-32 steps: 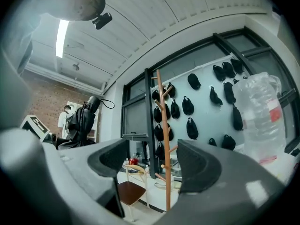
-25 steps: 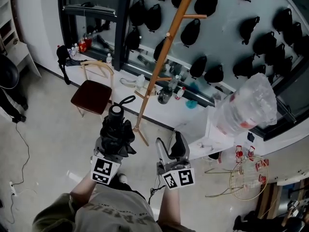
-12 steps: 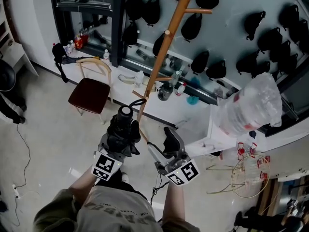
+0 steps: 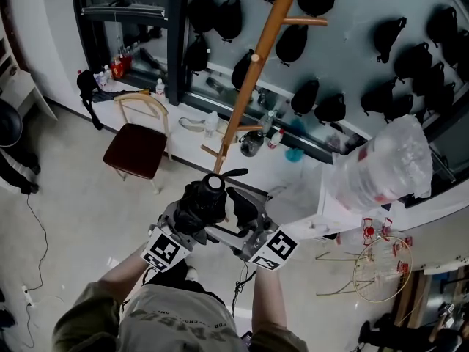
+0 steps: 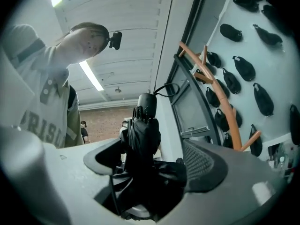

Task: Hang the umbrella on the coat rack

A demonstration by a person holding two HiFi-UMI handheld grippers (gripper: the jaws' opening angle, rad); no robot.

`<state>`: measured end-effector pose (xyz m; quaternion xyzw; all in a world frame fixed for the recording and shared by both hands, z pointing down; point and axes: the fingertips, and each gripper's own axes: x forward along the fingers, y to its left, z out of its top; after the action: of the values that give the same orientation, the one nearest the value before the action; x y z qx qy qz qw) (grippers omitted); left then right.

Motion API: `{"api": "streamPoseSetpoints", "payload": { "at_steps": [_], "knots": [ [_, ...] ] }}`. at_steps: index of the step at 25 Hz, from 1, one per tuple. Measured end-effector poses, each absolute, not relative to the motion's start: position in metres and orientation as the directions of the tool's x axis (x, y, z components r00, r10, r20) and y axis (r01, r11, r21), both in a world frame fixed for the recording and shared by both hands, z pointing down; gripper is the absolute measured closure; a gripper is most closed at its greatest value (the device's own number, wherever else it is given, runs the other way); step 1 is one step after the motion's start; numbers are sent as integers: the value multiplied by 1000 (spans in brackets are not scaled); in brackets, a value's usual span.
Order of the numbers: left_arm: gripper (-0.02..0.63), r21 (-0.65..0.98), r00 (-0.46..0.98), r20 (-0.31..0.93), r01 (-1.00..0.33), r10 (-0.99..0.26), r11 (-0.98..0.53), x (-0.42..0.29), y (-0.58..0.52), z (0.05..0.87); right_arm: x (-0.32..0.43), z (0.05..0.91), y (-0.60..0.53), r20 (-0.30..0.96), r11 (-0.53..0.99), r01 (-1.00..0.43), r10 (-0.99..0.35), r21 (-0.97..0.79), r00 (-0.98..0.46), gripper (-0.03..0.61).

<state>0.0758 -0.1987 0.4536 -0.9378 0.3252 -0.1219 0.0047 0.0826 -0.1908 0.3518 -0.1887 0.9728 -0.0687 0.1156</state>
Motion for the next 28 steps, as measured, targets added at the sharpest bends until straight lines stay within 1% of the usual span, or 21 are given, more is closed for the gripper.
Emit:
{"api": "streamPoseSetpoints", "payload": {
  "at_steps": [3, 10, 12, 13, 14, 15, 18, 23, 27, 28],
  "knots": [
    [325, -74, 785, 218, -580, -581, -811, 81, -199, 459, 72, 354, -195, -199, 934, -302, -337, -190, -920, 173],
    [325, -37, 831, 221, -516, -511, -856, 88, -196, 473, 63, 369, -202, -187, 941, -250, -293, -227, -938, 178],
    [324, -30, 846, 227, -489, -483, -872, 90, -194, 477, 60, 371, -199, -185, 948, -219, -263, -230, -947, 209],
    [324, -23, 852, 232, -478, -470, -878, 90, -193, 479, 59, 372, -197, -183, 951, -205, -250, -231, -951, 247],
    [324, -15, 856, 236, -469, -459, -883, 90, -193, 482, 57, 374, -195, -182, 952, -197, -241, -233, -953, 304],
    [322, -10, 860, 238, -463, -452, -886, 89, -193, 484, 56, 375, -195, -182, 952, -195, -240, -235, -954, 327],
    [315, -3, 867, 251, -444, -430, -896, 87, -195, 491, 54, 382, -197, -173, 945, -216, -262, -245, -950, 367],
    [275, -3, 860, 294, -436, -417, -900, 86, -198, 511, 54, 394, -202, -147, 932, -255, -298, -257, -943, 390],
    [188, -21, 830, 332, -469, -448, -883, 79, -206, 525, 58, 408, -212, -115, 916, -300, -340, -267, -934, 393],
    [178, -16, 822, 344, -479, -454, -878, 74, -207, 531, 59, 412, -215, -111, 910, -310, -350, -275, -930, 393]
  ]
}}
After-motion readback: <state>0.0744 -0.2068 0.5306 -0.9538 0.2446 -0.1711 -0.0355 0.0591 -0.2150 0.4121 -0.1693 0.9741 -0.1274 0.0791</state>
